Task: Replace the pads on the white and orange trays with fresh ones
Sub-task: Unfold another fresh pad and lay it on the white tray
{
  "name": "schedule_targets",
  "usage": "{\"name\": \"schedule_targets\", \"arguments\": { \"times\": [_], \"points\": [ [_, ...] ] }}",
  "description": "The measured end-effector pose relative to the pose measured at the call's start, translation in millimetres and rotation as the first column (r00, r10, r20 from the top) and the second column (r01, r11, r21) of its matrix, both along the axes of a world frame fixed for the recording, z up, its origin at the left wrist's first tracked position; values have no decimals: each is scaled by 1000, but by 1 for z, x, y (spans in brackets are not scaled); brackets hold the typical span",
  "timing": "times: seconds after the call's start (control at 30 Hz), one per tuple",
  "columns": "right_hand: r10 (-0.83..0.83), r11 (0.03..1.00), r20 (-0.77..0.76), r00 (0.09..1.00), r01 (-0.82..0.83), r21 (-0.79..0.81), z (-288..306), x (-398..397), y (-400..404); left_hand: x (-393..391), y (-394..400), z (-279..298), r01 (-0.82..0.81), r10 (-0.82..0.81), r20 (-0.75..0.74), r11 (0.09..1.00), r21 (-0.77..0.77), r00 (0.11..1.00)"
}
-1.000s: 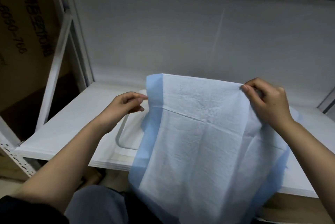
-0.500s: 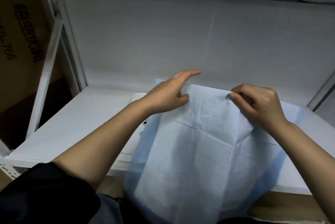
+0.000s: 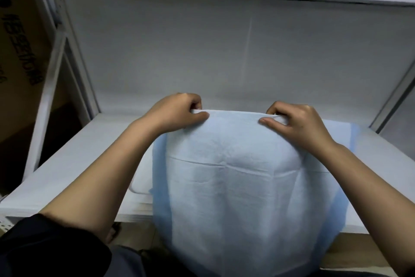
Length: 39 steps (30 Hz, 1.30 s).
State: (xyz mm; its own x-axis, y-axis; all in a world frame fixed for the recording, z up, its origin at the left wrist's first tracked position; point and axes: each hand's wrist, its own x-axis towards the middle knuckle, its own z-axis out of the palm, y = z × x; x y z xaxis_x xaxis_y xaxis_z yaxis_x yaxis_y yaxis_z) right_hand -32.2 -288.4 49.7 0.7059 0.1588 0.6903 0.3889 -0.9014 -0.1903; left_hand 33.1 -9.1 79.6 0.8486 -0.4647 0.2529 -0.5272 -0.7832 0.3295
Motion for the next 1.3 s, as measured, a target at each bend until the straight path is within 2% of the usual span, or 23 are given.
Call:
{"name": "schedule_targets", "arguments": {
  "times": [0.07,0.2,0.27,0.3,0.37,0.47,0.57,0.67,0.77,0.83,0.9,0.97,1.13,1.23,1.3],
  "points": [
    [29,1000,-6,1000,-29,5,-1,3,5,-11,-10,3,12,-12,-13,1000,22,1000],
    [67,995,15,998,-66,-77,-3,3,22,-29,-49,-5,139,-142,-69,989,-51,987],
    [53,992,16,998,-50,-116,0,0,26,-30,-56,-10,134,-137,-73,990,-41,988],
    [31,992,-18,999,-33,-123,2,-3,25,-30,-57,-12,124,-128,-79,991,-50,989],
    [-26,993,-189,982,4,-119,8,-7,17,-28,-54,-14,83,-87,-68,995,-63,994],
    [-113,984,-467,877,34,-174,11,-11,-1,-25,-47,-17,-2,2,-25,999,-32,1000],
    [-204,971,-531,823,100,-217,4,-14,-14,-19,-43,-22,-57,57,12,998,25,998],
    [-300,943,-456,838,189,-273,-2,-15,-18,-11,-34,-27,-108,110,-30,992,72,993],
    [-456,836,-222,862,329,-439,-14,-15,-20,-3,-25,-37,-163,170,-52,980,118,984],
    [-534,783,-128,836,432,-447,-24,-15,-20,-1,-21,-44,-197,202,-54,976,92,978],
    [-580,783,-147,801,498,-373,-30,-15,-20,-2,-18,-48,-233,235,-32,972,36,972],
    [-581,810,-229,781,526,-259,-34,-15,-23,-3,-14,-51,-256,256,17,967,-7,967],
    [-441,855,-388,809,511,93,-45,-24,-27,-10,-8,-57,-262,265,96,964,-45,959],
    [-378,855,-280,882,449,261,-49,-30,-23,-12,-3,-61,-273,295,148,950,-153,944],
    [-317,835,-164,934,357,419,-48,-34,-20,-16,-2,-61,-270,325,136,909,-316,936]
  ]
}}
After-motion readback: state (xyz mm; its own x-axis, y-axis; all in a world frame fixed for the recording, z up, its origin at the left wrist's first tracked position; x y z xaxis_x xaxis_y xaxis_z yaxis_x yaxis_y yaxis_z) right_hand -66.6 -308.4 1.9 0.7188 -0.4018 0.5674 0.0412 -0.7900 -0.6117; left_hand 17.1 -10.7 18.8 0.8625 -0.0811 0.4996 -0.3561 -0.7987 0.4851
